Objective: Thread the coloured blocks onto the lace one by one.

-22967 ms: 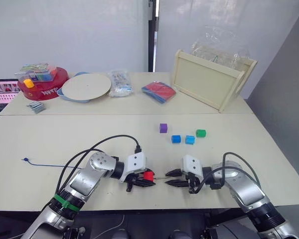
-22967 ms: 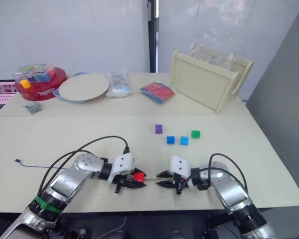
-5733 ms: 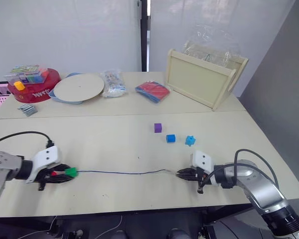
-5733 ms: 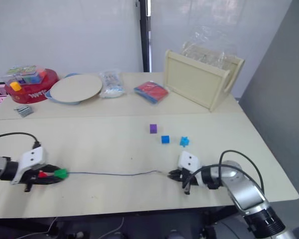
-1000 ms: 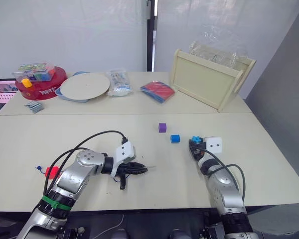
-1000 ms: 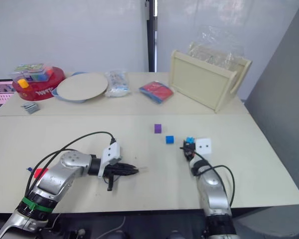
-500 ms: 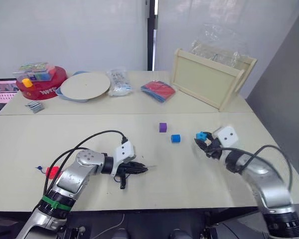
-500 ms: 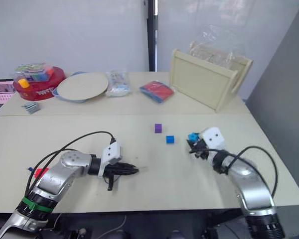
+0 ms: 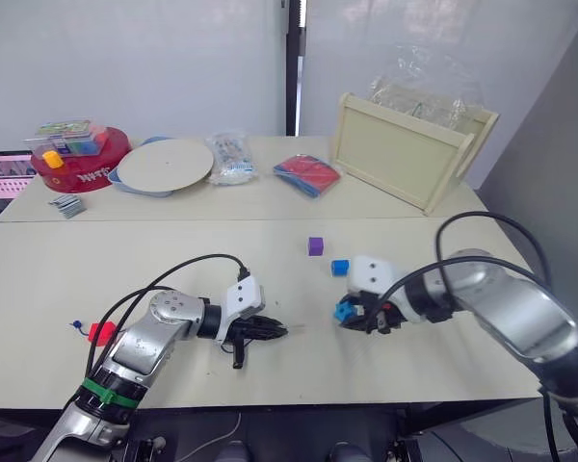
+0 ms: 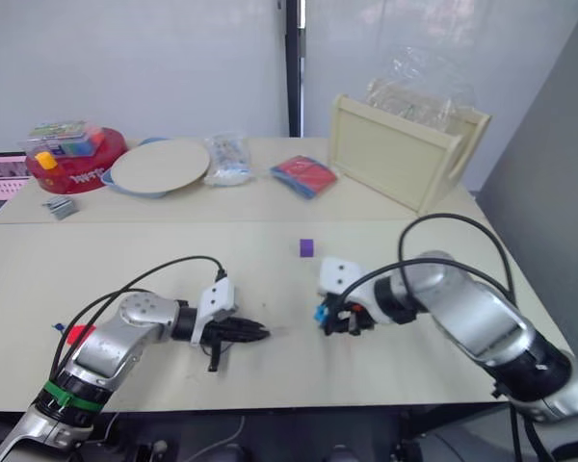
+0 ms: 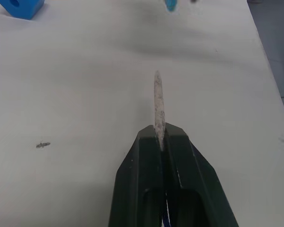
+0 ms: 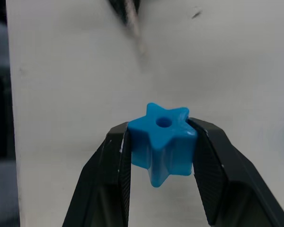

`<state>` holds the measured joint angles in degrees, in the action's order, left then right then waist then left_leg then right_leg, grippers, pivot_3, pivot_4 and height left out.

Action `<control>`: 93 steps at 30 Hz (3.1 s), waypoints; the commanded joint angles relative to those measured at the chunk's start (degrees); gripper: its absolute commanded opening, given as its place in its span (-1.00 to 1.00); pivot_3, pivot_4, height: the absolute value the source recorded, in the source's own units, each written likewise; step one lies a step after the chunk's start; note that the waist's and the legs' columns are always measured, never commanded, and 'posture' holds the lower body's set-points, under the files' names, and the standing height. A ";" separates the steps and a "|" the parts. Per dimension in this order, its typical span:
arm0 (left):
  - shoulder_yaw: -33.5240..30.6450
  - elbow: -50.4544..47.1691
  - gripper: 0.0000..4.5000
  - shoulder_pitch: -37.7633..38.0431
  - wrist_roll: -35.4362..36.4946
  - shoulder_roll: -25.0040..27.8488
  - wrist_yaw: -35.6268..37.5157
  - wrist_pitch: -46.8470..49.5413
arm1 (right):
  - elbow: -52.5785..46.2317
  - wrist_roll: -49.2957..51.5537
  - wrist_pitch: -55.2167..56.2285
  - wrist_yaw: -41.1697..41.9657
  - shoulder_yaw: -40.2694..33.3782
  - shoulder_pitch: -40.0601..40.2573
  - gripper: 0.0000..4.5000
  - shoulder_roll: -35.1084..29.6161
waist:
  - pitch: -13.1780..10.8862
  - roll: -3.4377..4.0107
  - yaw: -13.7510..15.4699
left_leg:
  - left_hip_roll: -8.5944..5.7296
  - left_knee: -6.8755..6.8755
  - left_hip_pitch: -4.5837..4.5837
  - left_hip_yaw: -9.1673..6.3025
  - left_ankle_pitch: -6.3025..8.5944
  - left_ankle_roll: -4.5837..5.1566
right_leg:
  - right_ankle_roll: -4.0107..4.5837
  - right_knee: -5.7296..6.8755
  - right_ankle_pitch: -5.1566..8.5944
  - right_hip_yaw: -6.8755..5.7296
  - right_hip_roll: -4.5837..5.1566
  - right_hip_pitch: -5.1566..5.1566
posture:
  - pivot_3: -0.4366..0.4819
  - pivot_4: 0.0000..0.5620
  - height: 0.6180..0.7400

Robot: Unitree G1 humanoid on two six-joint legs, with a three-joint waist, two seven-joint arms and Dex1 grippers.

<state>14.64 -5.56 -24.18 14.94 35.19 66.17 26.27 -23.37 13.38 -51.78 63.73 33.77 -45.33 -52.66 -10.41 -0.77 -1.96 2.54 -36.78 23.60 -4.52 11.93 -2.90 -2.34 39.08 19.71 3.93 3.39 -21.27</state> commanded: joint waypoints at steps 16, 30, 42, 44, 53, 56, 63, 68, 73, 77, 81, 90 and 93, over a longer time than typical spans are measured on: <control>-0.54 -1.79 -1.00 1.43 0.49 0.19 -0.37 -1.14 | 3.70 -6.60 -3.46 -0.26 2.57 -0.25 0.37 8.39 | 0.02 -0.02 -0.49 | 0.04 -0.03 -0.12 -0.03 0.00 0.00 | 0.00 0.17 0.00 0.00 -0.06 0.01 | -0.05 -0.47 1.00; -0.96 -1.43 -1.00 1.43 0.78 0.89 0.43 -1.46 | -4.62 6.53 1.28 -3.47 -23.60 18.37 0.99 9.01 | 0.01 -0.04 0.39 | 0.00 -0.03 0.02 -0.02 0.00 0.00 | 0.00 0.09 0.00 -0.02 -0.01 -0.02 | -0.05 -0.47 1.00; 0.66 -2.33 -1.00 -1.11 0.59 0.47 1.45 0.73 | 15.44 0.77 27.95 -0.52 -19.55 19.95 0.99 14.26 | 0.01 -0.04 -0.37 | 0.01 -0.03 -0.06 -0.01 0.00 0.00 | 0.00 0.10 0.00 0.00 -0.03 0.02 | -0.05 -0.47 1.00; 1.79 -3.56 -1.00 -1.98 -0.86 0.37 0.03 2.03 | 19.52 0.22 32.60 1.23 -19.22 20.04 0.99 15.14 | 0.01 -0.05 -0.31 | 0.01 -0.03 -0.06 -0.01 0.00 0.00 | 0.00 0.10 0.00 0.00 -0.03 0.02 | -0.05 -0.47 1.00; 4.04 -9.48 -1.00 -4.73 -0.94 -1.57 -5.05 11.52 | 25.87 0.14 39.49 3.28 -19.98 20.56 0.99 17.40 | 0.00 -0.05 -0.43 | 0.01 -0.04 -0.07 -0.01 -0.01 -0.01 | -0.01 0.11 0.00 0.00 -0.03 0.03 | -0.05 -0.47 1.00; 5.57 -9.66 -1.00 -4.90 -2.01 -0.83 -5.18 12.24 | 26.37 -0.07 39.90 3.08 -19.83 20.67 0.99 18.02 | 0.00 -0.05 -0.48 | 0.01 -0.04 -0.08 -0.01 -0.01 -0.01 | -0.01 0.13 0.00 0.00 -0.04 0.03 | -0.05 -0.47 1.00; 6.20 -9.81 -1.00 -5.48 -1.97 -0.40 -6.21 13.91 | 25.86 -0.56 40.02 2.92 -19.71 21.54 0.00 18.86 | 0.00 -0.05 -0.34 | 0.00 -0.04 -0.07 -0.01 -0.01 -0.02 | -0.01 0.12 0.00 0.00 -0.03 0.03 | -0.05 -0.47 1.00; 6.37 -9.47 -1.00 -6.05 -1.64 -0.30 -6.07 14.70 | 25.91 -0.70 40.03 2.90 -19.72 21.75 -0.39 18.98 | 0.00 -0.05 -0.32 | 0.00 -0.04 -0.08 -0.01 -0.02 -0.03 | -0.01 0.12 0.00 0.00 -0.03 0.04 | -0.05 -0.47 1.00; 7.32 -8.03 -1.00 -7.03 -2.42 -1.60 -6.96 14.56 | 24.98 -0.54 39.66 2.98 -19.67 22.22 -0.39 18.83 | 0.00 -0.05 -0.32 | 0.00 -0.04 -0.08 -0.01 -0.02 -0.03 | -0.01 0.12 -0.01 0.01 -0.03 0.05 | -0.05 -0.47 1.00; 8.44 -6.71 -1.00 -7.72 -3.45 -1.86 -6.98 13.72 | 24.30 -0.44 39.56 3.04 -19.63 22.55 -0.39 18.73 | 0.00 -0.05 -0.32 | 0.00 -0.04 -0.08 -0.01 -0.02 -0.03 | -0.01 0.12 0.00 0.00 -0.03 0.05 | -0.05 -0.47 1.00; 8.72 -5.89 -1.00 -7.85 -3.92 -2.28 -7.16 13.19 | 23.91 -0.39 39.64 3.38 -19.44 22.77 -0.39 18.60 | 0.00 -0.05 -0.33 | 0.00 -0.04 -0.08 -0.01 -0.02 -0.03 | -0.01 0.12 0.00 0.01 -0.03 0.05 | -0.05 -0.47 1.00; 8.92 -5.43 -1.00 -8.10 -4.25 -3.17 -7.04 12.28 | 23.63 -0.89 39.83 3.73 -18.80 22.56 -0.39 18.90 | 0.00 -0.05 -0.31 | 0.00 -0.04 -0.08 -0.01 -0.02 -0.03 | -0.01 0.12 0.00 0.00 -0.03 0.05 | -0.05 -0.47 1.00; 9.01 -5.56 -1.00 -7.87 -4.39 -3.23 -6.90 12.13 | 23.58 -1.06 39.93 3.75 -18.70 22.56 -0.39 19.01 | 0.00 -0.05 -0.31 | 0.00 -0.04 -0.08 -0.01 -0.02 -0.03 | -0.01 0.12 0.00 0.00 -0.03 0.05 | -0.05 -0.47 1.00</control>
<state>23.71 -10.22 -31.24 10.33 32.52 59.14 39.58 2.28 12.22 -12.52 67.15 14.87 -22.95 -33.80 -10.40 -0.82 -2.27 2.54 -36.82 23.52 -4.53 11.91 -2.93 -2.35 39.20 19.71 3.93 3.36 -21.22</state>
